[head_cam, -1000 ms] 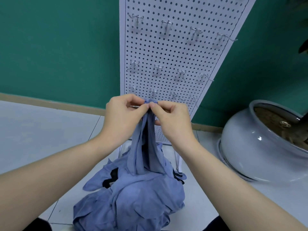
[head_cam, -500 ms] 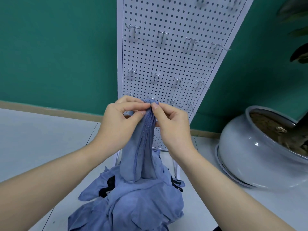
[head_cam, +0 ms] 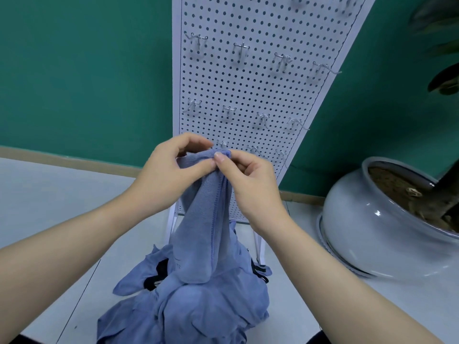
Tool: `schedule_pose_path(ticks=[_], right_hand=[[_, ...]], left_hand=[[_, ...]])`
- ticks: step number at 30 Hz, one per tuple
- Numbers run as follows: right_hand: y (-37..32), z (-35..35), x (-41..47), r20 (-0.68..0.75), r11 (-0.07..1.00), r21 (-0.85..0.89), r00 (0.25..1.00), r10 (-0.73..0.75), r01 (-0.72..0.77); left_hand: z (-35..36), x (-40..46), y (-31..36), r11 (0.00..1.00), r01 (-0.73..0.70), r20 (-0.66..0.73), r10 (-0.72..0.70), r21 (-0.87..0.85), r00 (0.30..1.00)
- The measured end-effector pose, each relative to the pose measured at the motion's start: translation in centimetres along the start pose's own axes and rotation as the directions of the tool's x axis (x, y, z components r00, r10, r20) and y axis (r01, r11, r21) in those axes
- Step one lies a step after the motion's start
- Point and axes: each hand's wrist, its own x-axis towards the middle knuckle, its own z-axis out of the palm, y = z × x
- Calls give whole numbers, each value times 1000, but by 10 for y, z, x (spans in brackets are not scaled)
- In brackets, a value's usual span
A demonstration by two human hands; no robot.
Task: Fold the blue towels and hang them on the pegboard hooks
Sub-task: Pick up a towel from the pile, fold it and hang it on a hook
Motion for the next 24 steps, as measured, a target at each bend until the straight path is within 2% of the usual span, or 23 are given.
schedule_pose_path(ticks=[4,7,11,15,17,20,24], right_hand=[[-4,-6,4,-26,999,-32,1000,-4,3],[-7,-16,9,-64,998,-58,997,-32,28],[-10,-31,14,-162,980,-174,980,-119,91],[-8,-37,13,-207,889,-397,921,-329,228],[-8,-38,12,-236,878,-409,901,-364,247],[-19,-40,13,-273,933,-303,920,-281,195],[-29,-41,13,-132,993,-111,990,-52,37]], left_hand=[[-13,4,-2,993,81,183,-96,88,978],[-26,8,-7,974,114,237,-160,197,958],[-27,7,-9,984,105,282,-142,143,949],[-19,3,-2,995,47,226,-66,85,972],[-17,3,2,999,10,178,-18,43,984],[-16,5,9,998,-37,46,40,-56,998],[-22,6,16,982,-132,-68,124,-134,990]])
